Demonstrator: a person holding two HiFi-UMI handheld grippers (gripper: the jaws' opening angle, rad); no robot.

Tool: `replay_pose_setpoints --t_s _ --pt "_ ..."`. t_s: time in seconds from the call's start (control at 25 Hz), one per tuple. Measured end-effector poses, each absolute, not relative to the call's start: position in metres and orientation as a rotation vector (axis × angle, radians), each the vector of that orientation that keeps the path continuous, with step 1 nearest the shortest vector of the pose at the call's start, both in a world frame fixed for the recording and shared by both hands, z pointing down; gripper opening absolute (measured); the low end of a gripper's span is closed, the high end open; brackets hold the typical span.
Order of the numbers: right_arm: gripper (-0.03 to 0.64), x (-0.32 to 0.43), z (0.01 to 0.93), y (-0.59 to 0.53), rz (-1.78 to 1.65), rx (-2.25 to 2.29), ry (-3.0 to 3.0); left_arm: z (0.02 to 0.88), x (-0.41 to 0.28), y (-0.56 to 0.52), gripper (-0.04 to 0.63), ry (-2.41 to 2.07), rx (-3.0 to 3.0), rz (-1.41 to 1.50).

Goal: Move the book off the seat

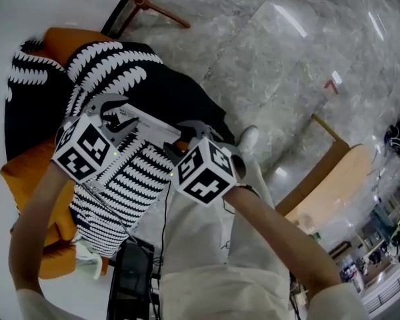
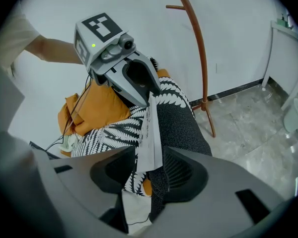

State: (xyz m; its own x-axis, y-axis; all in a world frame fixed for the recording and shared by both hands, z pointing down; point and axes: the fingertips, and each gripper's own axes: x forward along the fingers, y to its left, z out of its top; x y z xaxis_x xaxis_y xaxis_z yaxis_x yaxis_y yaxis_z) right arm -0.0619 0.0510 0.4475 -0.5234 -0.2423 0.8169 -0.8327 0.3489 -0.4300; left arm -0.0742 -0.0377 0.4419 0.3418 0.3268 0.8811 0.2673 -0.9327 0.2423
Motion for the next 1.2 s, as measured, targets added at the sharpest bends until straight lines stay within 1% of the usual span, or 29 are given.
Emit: replay_pose_setpoints --t_s 0.28,0.48,0.84,1.0,1.2 --pt "0.158 -0.068 0.449 0.047 1.168 0.932 -1.973 0.454 -0.085 -0.056 0.175 0.612 2.562 1.707" --pt "0.16 -0.07 0.453 0.042 1.179 0.95 -1.974 0.464 -0.089 -0.062 0.187 0.662 2.565 1.662" --pt "0.16 -0.067 0.46 0.038 1.175 0.944 -1.936 0.483 -0.091 -0.064 0.187 0.694 2.493 1.578" --pt "0.16 -0.062 0.467 0.035 1.178 0.95 -1.919 0.491 -0.103 -0.052 0.187 0.822 2.428 1.607" --pt "0.163 -0.057 0.472 0.03 1.183 0.961 -1.914 0.495 -0.106 -0.046 0.187 0.874 2.393 1.621"
